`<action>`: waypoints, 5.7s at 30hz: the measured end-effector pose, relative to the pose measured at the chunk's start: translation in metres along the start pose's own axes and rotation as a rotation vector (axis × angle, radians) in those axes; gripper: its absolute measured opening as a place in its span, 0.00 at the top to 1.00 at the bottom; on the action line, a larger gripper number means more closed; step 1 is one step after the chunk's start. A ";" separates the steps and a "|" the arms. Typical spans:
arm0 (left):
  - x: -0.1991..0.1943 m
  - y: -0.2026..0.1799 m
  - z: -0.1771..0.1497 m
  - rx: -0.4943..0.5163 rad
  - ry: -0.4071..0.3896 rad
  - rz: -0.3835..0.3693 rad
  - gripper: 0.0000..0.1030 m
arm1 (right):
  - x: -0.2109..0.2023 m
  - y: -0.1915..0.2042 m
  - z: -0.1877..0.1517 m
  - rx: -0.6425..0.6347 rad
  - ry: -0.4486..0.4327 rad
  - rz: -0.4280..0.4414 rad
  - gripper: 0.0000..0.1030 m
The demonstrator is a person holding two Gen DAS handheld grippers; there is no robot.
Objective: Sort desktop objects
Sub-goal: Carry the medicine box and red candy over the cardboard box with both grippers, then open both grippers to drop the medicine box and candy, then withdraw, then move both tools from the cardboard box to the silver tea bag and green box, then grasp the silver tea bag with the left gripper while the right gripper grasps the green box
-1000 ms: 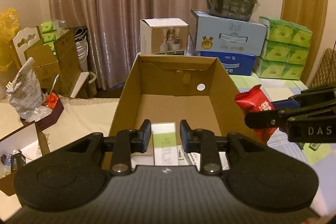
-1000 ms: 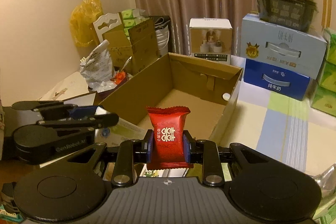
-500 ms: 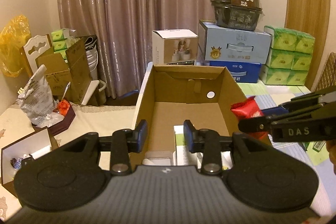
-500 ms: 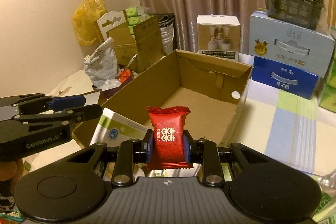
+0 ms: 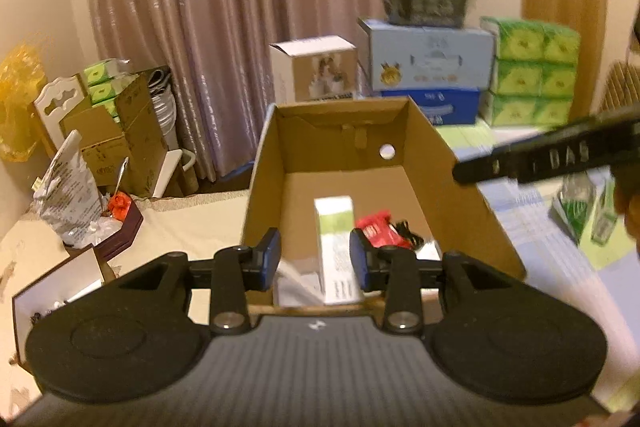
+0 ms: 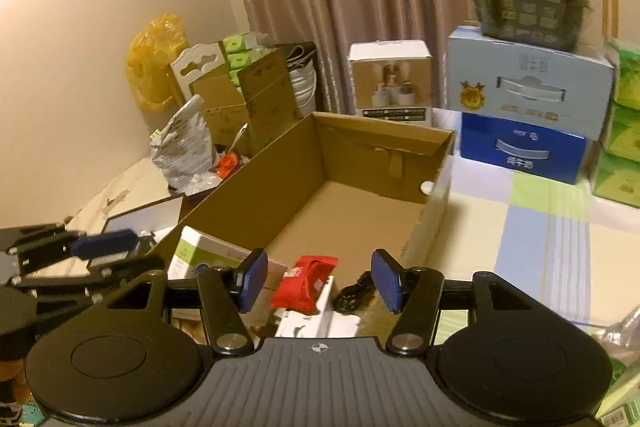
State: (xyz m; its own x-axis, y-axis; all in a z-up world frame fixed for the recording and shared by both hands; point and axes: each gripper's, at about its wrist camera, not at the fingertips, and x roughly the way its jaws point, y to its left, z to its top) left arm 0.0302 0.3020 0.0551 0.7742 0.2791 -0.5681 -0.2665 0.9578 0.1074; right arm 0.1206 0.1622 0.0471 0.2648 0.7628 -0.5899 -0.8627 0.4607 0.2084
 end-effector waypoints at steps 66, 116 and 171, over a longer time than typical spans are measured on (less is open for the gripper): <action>-0.037 -0.237 0.003 0.055 0.004 -0.342 0.01 | -0.233 -0.161 -0.164 0.402 -0.041 -0.368 0.02; 0.112 -0.264 -0.035 0.119 0.148 -0.399 0.01 | -0.082 -0.265 -0.131 0.431 0.076 -0.392 0.45; 0.254 -0.426 0.071 0.622 0.415 -0.584 0.08 | -0.093 -0.350 -0.122 0.130 0.354 -0.400 0.39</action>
State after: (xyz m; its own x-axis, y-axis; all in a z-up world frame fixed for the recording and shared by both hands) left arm 0.3815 -0.0300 -0.0769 0.3903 -0.1876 -0.9014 0.5450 0.8362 0.0619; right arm 0.3452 -0.1257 -0.0664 0.3805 0.3275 -0.8649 -0.6581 0.7529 -0.0044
